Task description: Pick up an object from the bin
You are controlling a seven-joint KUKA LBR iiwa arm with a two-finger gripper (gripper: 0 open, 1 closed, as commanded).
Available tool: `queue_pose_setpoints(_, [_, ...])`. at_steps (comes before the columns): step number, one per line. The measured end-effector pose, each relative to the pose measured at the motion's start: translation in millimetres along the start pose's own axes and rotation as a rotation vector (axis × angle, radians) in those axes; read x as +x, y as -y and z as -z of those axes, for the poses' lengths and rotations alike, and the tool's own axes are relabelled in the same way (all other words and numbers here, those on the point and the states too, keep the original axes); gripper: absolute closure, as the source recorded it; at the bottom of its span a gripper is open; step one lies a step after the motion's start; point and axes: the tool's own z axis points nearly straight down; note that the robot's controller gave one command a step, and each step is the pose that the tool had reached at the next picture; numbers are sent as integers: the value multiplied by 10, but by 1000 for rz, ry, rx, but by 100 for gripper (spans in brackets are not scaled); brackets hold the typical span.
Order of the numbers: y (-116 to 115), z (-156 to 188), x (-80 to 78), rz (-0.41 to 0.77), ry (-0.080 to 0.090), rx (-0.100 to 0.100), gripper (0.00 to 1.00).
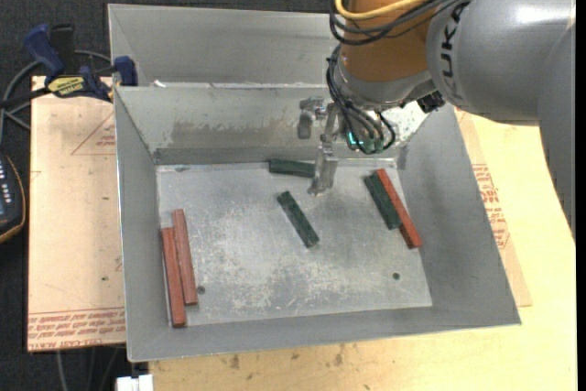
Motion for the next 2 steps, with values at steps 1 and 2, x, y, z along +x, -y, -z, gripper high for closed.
queue_pose_setpoints(1, [88,-1015,-41,156,1,1,0])
queue_pose_setpoints(2, [33,-1273,-56,-97,8,-1,0])
